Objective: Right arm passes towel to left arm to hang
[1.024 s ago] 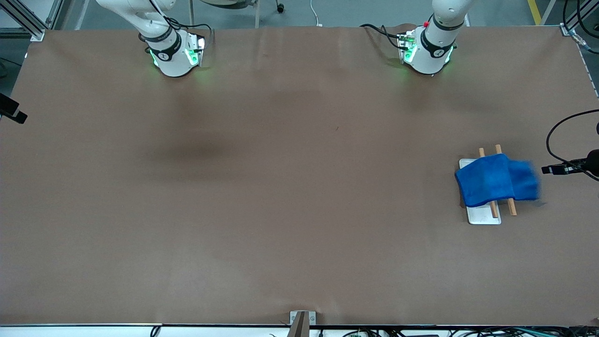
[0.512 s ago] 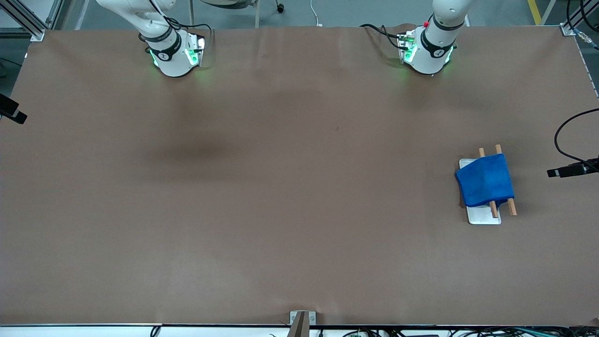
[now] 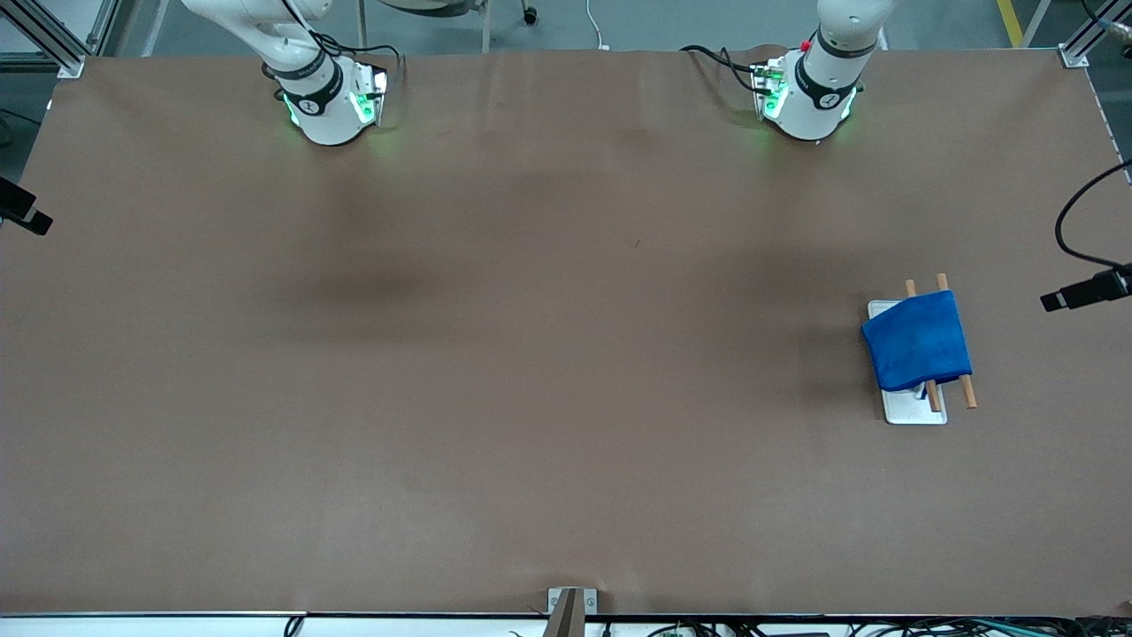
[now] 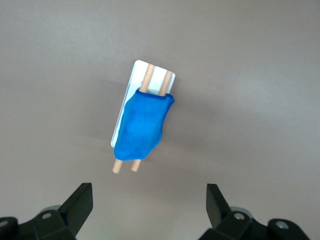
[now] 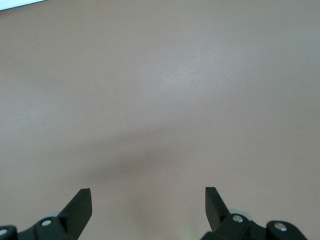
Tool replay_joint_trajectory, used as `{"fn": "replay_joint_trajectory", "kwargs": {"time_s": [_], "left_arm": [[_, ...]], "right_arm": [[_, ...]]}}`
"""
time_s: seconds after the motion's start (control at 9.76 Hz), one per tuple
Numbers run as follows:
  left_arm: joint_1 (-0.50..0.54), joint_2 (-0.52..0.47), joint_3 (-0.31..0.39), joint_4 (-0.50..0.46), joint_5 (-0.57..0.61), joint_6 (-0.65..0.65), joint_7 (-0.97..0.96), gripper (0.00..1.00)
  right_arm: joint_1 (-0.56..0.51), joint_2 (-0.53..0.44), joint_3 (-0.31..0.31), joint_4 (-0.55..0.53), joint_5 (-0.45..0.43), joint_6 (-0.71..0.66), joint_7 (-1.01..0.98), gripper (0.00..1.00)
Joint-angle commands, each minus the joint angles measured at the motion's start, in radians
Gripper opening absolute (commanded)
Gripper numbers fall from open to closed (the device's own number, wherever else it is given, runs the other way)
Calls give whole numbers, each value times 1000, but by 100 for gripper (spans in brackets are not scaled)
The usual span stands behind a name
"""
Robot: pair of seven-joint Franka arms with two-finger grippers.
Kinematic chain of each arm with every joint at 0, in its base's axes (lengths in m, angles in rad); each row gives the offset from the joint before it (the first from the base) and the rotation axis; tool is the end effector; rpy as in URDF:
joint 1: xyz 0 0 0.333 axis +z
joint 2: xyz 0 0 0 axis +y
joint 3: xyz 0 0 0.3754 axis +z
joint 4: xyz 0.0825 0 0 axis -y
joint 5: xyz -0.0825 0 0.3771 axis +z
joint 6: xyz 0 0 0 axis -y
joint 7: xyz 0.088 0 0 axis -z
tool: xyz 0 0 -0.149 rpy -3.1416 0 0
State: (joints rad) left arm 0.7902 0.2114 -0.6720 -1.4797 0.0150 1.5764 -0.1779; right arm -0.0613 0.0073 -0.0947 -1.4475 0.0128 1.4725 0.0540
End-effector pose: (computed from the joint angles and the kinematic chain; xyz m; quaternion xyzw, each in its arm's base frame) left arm 0.5936 0.1130 0.5862 0.9864 0.1500 -0.0361 0.0571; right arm 0.5346 -0.0818 0.6860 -0.9945 0.1041 -0.0092 0.0056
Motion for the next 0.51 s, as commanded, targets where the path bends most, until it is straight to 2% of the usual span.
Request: {"fn": "replay_joint_trajectory", "kwargs": {"time_s": [0.0, 0.41], "left_arm": [[7, -30, -58, 39, 10, -96, -26, 100], [7, -69, -127, 99, 14, -157, -6, 100]], "right_arm": [[-2, -6, -2, -1, 13, 0, 12, 100], [-2, -6, -2, -2, 13, -4, 12, 100]]}}
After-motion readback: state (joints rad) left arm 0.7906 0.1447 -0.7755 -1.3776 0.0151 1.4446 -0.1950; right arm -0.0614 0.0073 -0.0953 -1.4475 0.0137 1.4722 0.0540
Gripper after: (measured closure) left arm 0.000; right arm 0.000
